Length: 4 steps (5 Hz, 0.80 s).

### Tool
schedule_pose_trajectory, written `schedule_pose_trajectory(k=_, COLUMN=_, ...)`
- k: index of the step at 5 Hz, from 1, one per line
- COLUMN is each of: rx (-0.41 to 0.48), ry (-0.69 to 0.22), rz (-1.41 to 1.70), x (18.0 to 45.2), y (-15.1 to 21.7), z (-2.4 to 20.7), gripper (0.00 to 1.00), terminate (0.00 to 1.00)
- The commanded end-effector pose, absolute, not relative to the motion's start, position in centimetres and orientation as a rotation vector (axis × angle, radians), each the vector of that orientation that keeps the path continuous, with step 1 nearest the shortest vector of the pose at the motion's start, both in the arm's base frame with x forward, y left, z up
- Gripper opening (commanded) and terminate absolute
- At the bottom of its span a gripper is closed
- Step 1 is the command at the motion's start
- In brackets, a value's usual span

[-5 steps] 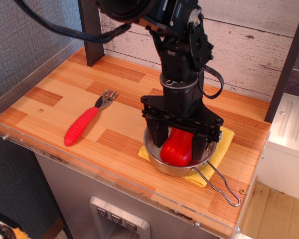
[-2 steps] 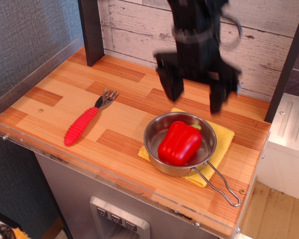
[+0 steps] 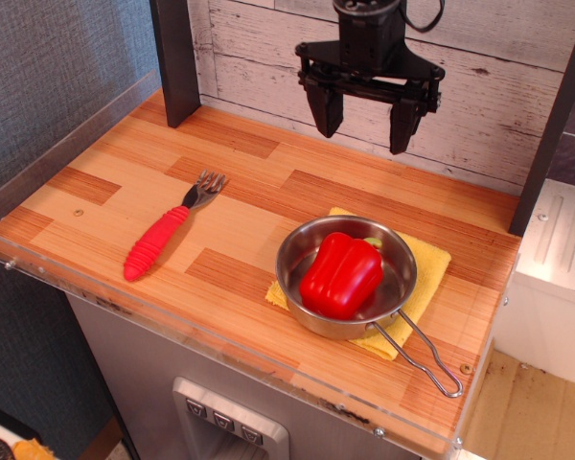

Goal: Put the red bell pepper inside the silver pan.

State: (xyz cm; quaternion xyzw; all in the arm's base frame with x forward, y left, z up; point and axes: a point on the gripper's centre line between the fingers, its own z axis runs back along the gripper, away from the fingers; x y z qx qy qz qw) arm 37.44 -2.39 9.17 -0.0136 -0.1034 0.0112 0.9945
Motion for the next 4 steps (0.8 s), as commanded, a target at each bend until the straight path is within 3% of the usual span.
schedule_pose_trajectory(k=1, rx=0.004, ry=-0.167, rz=-0.073, x=37.4, y=-1.3, z=11.0, gripper=1.0, terminate=0.0)
schedule_pose_trajectory(k=3, rx=-0.038, ry=-0.177, rz=-0.033, x=35.5, y=-0.1, z=11.9, gripper=1.0, terminate=0.0)
schedule_pose_trajectory(k=4, rx=-0.038, ry=-0.177, rz=-0.033, x=35.5, y=-0.1, z=11.9, gripper=1.0, terminate=1.0)
